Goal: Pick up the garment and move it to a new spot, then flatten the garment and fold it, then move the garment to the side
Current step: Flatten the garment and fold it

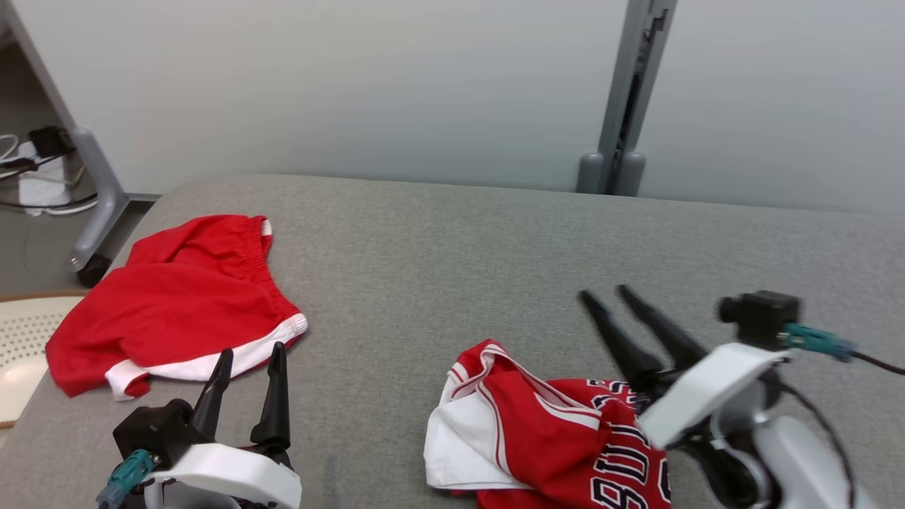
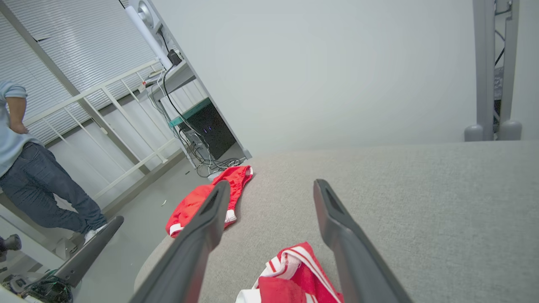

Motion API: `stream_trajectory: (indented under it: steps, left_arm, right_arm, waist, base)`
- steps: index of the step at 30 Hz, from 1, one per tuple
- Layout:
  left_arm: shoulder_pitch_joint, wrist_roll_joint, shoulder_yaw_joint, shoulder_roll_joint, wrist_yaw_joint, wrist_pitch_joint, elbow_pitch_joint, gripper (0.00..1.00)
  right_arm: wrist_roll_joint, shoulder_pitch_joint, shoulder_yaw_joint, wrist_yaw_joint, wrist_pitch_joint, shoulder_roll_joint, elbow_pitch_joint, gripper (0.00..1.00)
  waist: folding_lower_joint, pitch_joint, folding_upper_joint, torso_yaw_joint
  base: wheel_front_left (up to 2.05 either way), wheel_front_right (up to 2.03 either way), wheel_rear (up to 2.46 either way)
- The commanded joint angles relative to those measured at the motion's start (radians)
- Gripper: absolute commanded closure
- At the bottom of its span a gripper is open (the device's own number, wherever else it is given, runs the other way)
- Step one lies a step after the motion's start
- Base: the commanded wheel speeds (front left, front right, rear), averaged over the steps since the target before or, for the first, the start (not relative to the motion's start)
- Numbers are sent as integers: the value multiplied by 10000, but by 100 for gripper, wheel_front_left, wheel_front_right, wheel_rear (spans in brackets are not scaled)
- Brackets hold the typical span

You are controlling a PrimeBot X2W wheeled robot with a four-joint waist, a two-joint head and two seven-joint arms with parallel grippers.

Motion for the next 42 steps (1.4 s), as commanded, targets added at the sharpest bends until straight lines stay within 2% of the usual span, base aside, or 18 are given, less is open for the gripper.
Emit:
stream_trajectory:
  steps: [1,5,11,12,13,15,24,33,36,42]
  left_arm:
    - [69,-8,62,-21,14,-47,-39,0]
    - [109,64,89,-51,4,-66,-89,0]
    - [137,145,129,-64,5,-66,-147,0]
    - [128,159,128,-70,4,-68,-154,0]
    - [128,159,128,-70,4,-68,-154,0]
    - [65,155,78,-83,-36,-68,-161,0]
    - [-110,115,15,-110,-126,-36,-22,0]
    - [-34,103,31,-122,-186,-56,78,0]
    - [-54,117,31,-127,-187,-60,100,0]
    - [-120,111,59,-101,-183,-60,131,0]
  right_arm:
    - [-235,334,-544,1,-152,-331,-199,0]
    - [-817,841,-1911,1,-341,-694,-257,0]
    - [-1651,1353,-3116,1,-153,-573,-341,0]
    - [-1747,1381,-3178,1,-101,-504,-303,56]
    - [-1747,1381,-3178,1,-101,-504,-303,56]
    - [-1990,1306,-3045,1,119,-300,-11,100]
    - [-1909,1281,-2605,1,1158,408,1867,100]
    - [-1609,1510,-1661,1,1546,810,2407,100]
    - [-1352,1436,-961,1,1484,921,2319,100]
    - [-557,1174,1240,1,1253,1020,1963,100]
  waist:
    - [0,-102,0,-290]
    - [0,-114,0,-418]
    - [0,-89,0,-447]
    - [0,-75,0,-435]
    - [0,-75,0,-435]
    - [0,-14,0,-354]
    - [0,68,0,276]
    - [0,67,0,764]
    - [0,90,0,802]
    - [0,149,0,706]
  base:
    - [0,0,0]
    - [0,0,0]
    - [0,0,0]
    - [0,0,0]
    - [0,0,0]
    - [0,0,0]
    - [0,0,0]
    - [0,0,0]
    - [0,0,0]
    - [0,0,0]
